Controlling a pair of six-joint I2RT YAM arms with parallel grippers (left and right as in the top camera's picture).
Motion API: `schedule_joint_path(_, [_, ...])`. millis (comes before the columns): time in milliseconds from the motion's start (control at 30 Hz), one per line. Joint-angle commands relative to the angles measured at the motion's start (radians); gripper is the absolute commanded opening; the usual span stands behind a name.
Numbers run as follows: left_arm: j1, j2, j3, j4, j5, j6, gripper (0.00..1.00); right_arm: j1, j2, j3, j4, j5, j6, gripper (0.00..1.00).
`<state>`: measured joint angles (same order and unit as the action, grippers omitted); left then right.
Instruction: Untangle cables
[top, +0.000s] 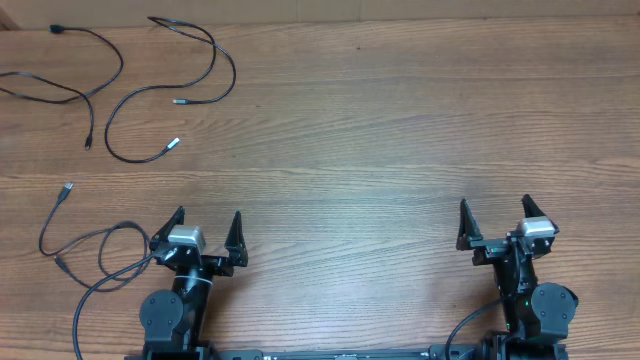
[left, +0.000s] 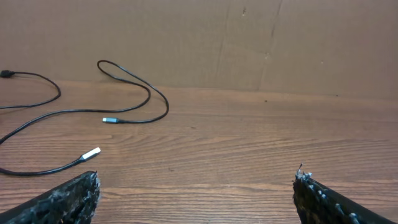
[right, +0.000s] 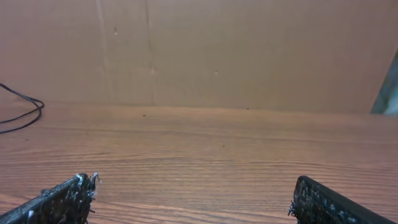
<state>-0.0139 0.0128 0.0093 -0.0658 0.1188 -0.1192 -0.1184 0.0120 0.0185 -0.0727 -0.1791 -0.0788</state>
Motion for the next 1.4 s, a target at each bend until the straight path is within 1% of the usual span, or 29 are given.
schedule_joint_path(0, [-0.013, -0.008, -0.005, -0.001, 0.004, 0.023, 1.00, -0.006, -0.010, -0.011, 0.003, -0.002, -0.005, 1.00])
schedule_joint_path(333, [-0.013, -0.008, -0.005, -0.001, 0.004, 0.023, 1.00, -0.006, -0.009, -0.011, 0.003, -0.001, -0.005, 1.00])
schedule_joint_path(400, [-0.013, -0.008, -0.005, -0.001, 0.004, 0.023, 1.00, -0.006, -0.009, -0.010, 0.003, 0.037, 0.002, 1.00])
schedule_joint_path(500, [-0.013, -0.008, -0.005, 0.000, 0.004, 0.023, 1.00, -0.006, -0.009, -0.010, -0.003, 0.129, 0.142, 1.00])
schedule_joint_path(567, [-0.013, -0.008, -0.005, -0.001, 0.004, 0.023, 0.99, -0.006, -0.009, -0.010, -0.011, 0.163, 0.188, 1.00])
schedule_joint_path(1367, [-0.013, -0.008, -0.005, -0.001, 0.004, 0.023, 1.00, -0.006, -0.009, -0.010, -0.011, 0.163, 0.187, 1.00])
